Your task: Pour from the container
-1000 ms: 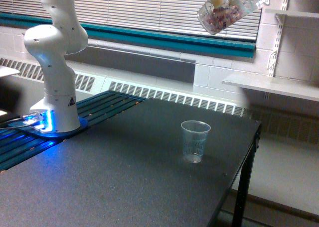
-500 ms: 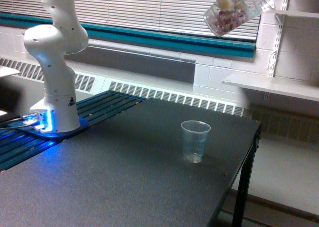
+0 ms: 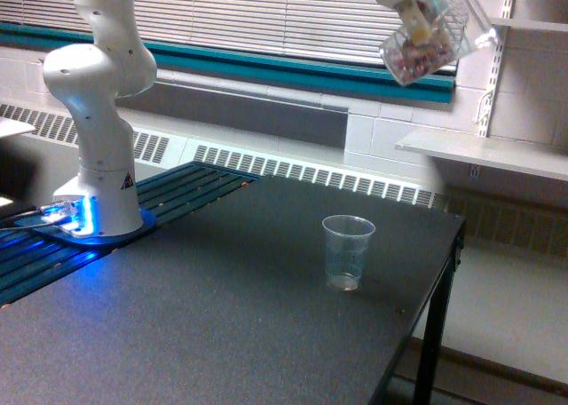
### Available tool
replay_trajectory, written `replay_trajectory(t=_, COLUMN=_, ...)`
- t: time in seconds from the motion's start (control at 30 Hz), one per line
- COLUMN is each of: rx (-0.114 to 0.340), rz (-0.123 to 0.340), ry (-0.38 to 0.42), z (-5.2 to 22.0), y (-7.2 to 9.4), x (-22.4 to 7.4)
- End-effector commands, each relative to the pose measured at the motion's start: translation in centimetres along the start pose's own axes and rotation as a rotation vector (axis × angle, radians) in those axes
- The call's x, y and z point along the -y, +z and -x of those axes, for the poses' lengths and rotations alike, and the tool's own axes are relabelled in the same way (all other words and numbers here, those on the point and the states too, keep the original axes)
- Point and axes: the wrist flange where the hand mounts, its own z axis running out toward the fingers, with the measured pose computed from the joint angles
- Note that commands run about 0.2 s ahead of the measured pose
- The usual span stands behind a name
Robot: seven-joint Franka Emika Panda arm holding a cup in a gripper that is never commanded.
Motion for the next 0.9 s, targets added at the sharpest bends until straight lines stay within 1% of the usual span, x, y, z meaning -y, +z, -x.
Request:
replay_trajectory(t=0.03, rx=0.03, rz=-0.002, ry=-0.081, z=2.9, y=1.1, x=1.3)
replay_trajectory(t=0.23, rx=0.063, rz=0.015, ry=-0.117, z=5.6, y=2.1, x=1.1)
replay_trajectory(t=0.3, rx=0.074, rz=0.011, ry=-0.122, z=6.6, y=2.4, x=1.1)
replay_trajectory(t=0.37, rx=0.082, rz=0.022, ry=-0.128, z=7.5, y=2.8, x=0.8)
replay_trajectory(t=0.57, rx=0.117, rz=0.006, ry=-0.139, z=11.1, y=3.8, x=0.4)
replay_trajectory(t=0.7, rx=0.144, rz=0.02, ry=-0.16, z=13.2, y=4.4, x=-0.4)
replay_trajectory(t=0.8, rx=0.157, rz=0.028, ry=-0.168, z=14.5, y=4.6, x=-0.8)
replay_trajectory(t=0.9, rx=0.18, rz=0.036, ry=-0.191, z=15.8, y=4.8, x=-1.2)
